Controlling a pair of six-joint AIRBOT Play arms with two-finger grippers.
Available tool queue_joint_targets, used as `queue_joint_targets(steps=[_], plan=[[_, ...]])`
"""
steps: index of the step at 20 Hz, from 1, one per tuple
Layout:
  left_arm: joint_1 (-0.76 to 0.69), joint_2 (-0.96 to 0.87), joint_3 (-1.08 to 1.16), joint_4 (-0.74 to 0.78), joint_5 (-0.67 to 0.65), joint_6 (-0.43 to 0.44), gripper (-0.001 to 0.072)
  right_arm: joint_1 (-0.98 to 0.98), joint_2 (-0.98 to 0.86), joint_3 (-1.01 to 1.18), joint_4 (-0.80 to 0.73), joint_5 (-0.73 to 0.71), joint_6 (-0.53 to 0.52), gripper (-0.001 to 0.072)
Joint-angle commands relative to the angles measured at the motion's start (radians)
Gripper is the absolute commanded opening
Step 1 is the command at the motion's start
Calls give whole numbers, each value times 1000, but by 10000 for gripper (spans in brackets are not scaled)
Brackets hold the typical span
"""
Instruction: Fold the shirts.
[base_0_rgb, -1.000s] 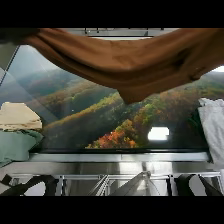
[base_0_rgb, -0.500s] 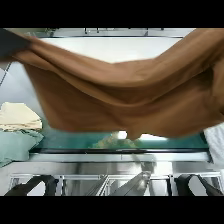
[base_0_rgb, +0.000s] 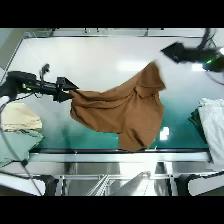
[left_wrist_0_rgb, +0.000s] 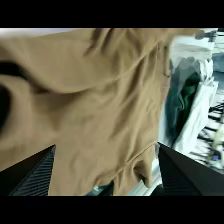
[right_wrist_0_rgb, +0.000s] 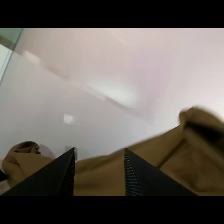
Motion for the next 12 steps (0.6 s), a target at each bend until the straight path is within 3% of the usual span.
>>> queue_joint_targets(steps=[1, 3, 6, 8, 12], plan=[[66, -263, 198, -95, 207, -22, 713, -56, -119, 1, 83, 127, 9, 331], [103, -255, 297, -93, 275, -38, 712, -128, -90, 0, 51, 275, 38, 330], [143, -147, 337, 6, 283, -36, 712, -185, 4, -85, -150, 451, 117, 282], [156, -63, 290, 163, 269, -36, 711, -206, 125, -253, -295, 432, 139, 282], [159, 60, 80, 400, 213, -35, 709, -264, 446, -725, -409, 254, 254, 282]])
